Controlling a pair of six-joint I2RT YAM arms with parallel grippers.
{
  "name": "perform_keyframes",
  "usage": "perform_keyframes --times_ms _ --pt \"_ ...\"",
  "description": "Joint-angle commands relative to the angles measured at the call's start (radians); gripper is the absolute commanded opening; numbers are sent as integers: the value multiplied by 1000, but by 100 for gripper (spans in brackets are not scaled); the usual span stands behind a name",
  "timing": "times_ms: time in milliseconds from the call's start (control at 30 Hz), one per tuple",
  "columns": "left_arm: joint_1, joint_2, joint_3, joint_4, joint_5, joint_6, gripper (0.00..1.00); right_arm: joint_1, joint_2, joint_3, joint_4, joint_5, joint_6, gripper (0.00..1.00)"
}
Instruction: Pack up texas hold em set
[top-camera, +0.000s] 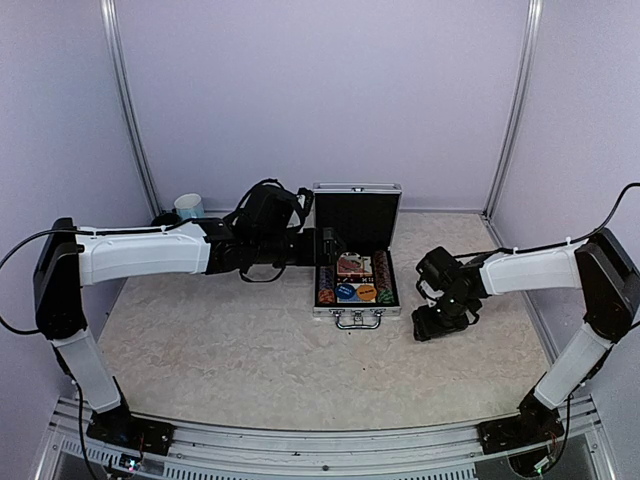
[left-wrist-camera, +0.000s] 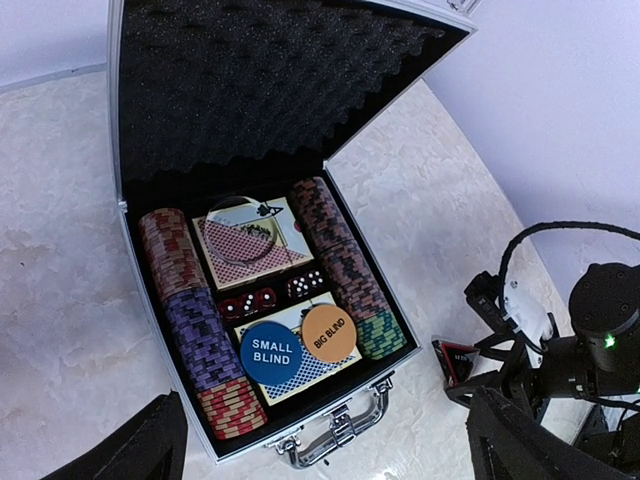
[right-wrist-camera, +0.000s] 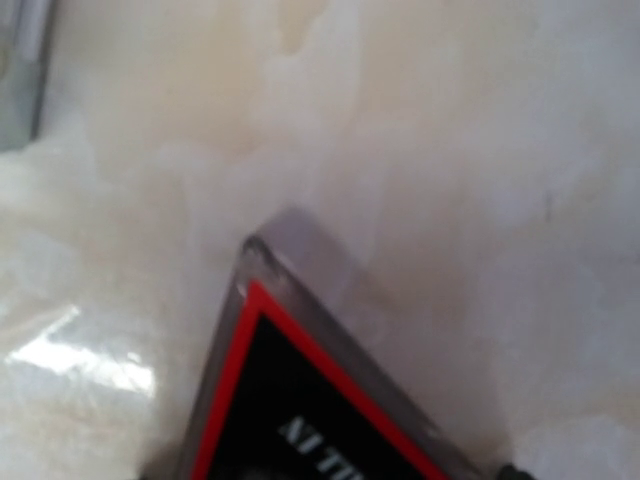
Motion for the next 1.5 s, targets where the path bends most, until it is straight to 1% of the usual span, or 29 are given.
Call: perform_keyframes --times_ms 0,167,367,600,867,1100,1233,1467 --pt "-8 -55 -12 -3 -19 0 96 -15 -14 -24 -54 -1 -7 64" --pt "-7 -69 -19 -9 -24 -1 96 -16 -75 19 -106 29 -2 63" --pt "-7 -107 -40 -21 -47 0 97 -16 -160 125 -193 77 -1 63" --pt "9 -154 -83 -45 -59 -12 98 -13 -152 259 -220 47 -79 62" --pt "50 -261 -200 -56 -68 -38 99 11 16 448 -220 36 -159 62" --pt "89 -381 -317 -69 -78 -51 99 42 200 612 -210 11 -316 62" --pt "112 -439 -386 -71 -78 -61 99 47 308 732 -232 -10 -369 62" --pt "135 -507 -444 -82 -86 -66 99 88 475 905 -269 -1 -475 63"
